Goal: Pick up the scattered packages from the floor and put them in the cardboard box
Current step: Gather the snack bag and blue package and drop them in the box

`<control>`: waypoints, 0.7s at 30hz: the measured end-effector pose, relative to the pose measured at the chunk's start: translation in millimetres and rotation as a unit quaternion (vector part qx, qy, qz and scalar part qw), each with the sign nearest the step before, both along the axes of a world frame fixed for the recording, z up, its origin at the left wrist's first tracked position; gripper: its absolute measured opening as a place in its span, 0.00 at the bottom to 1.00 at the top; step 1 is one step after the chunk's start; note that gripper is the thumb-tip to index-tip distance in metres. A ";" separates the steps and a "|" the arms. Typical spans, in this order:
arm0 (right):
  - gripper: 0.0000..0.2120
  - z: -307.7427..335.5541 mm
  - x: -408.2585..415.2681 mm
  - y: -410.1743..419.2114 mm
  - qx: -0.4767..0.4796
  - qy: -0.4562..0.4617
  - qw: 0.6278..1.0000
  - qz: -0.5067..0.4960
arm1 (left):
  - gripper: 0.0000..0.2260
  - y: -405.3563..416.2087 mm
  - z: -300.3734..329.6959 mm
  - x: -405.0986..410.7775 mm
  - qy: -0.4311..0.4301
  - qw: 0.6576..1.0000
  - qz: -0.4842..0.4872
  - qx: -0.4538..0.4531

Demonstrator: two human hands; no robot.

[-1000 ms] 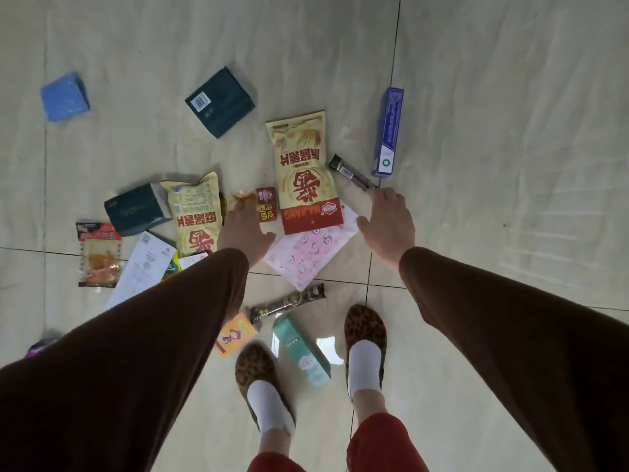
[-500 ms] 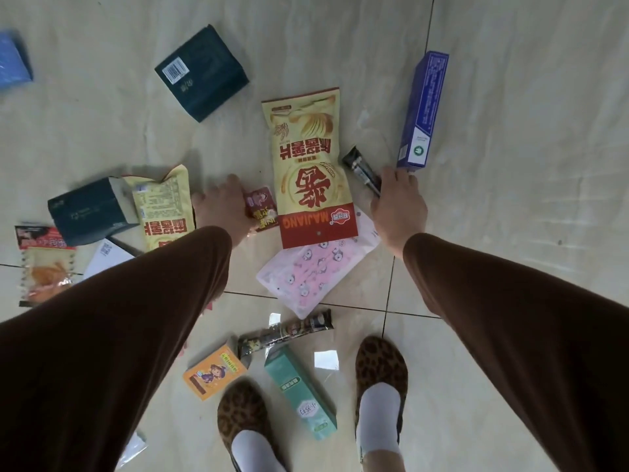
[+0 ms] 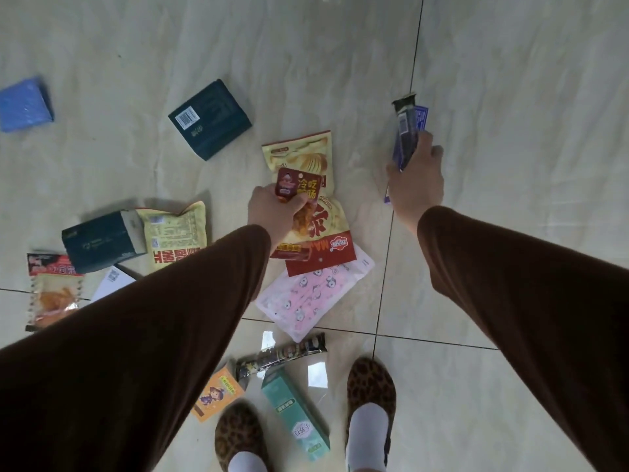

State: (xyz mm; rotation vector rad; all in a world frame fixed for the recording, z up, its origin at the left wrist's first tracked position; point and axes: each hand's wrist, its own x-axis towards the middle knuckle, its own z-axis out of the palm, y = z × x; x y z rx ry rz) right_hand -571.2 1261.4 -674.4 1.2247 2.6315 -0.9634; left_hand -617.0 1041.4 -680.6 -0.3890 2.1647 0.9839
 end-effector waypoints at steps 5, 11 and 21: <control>0.41 -33.1 -6.3 13.1 0.019 -0.104 0.994 0.016 | 0.41 19.6 -32.2 6.2 0.029 0.982 -0.074 -0.171; 0.25 -46.0 2.8 18.7 -0.089 -0.059 0.991 -0.084 | 0.36 21.8 -40.4 4.2 -0.033 0.996 0.079 -0.028; 0.12 3.8 86.0 -63.5 -0.284 -0.037 0.926 -0.244 | 0.17 -50.9 20.6 10.0 -0.050 0.998 0.034 -0.018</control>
